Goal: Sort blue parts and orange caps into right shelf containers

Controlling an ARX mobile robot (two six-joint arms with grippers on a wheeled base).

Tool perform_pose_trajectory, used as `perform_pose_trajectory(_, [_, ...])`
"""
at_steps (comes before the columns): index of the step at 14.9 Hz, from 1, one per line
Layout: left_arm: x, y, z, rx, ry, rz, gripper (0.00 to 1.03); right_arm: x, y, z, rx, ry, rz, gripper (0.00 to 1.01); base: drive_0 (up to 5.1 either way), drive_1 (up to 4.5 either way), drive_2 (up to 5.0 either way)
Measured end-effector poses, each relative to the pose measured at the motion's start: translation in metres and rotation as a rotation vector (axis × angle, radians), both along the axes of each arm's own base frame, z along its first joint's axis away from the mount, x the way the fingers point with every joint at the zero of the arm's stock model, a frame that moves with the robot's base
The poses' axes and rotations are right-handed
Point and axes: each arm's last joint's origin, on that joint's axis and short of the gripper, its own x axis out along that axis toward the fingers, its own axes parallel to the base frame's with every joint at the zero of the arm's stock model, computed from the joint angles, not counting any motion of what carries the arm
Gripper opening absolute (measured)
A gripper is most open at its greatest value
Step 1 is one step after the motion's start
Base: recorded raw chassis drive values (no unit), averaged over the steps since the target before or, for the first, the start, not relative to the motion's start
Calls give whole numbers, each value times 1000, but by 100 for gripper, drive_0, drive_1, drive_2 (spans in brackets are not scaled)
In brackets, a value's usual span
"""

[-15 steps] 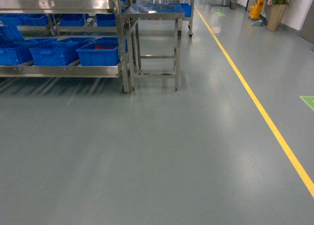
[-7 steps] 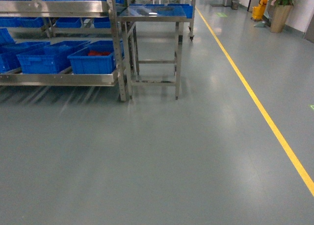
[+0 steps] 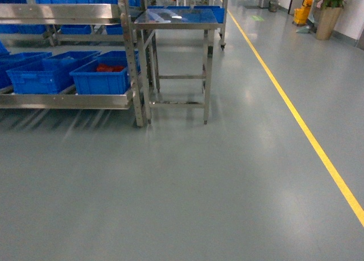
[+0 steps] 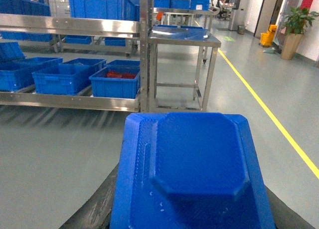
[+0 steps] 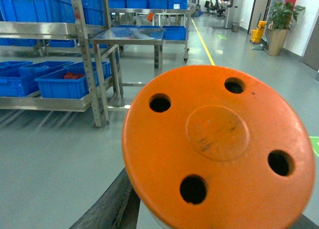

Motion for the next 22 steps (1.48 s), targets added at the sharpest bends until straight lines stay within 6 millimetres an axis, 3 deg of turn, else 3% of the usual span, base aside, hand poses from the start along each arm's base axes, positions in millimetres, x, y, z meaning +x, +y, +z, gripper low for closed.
perform_pose_trajectory(22, [0, 0, 0, 0, 2, -1, 41, 0, 0, 0, 0, 2, 0, 44, -5, 428, -438])
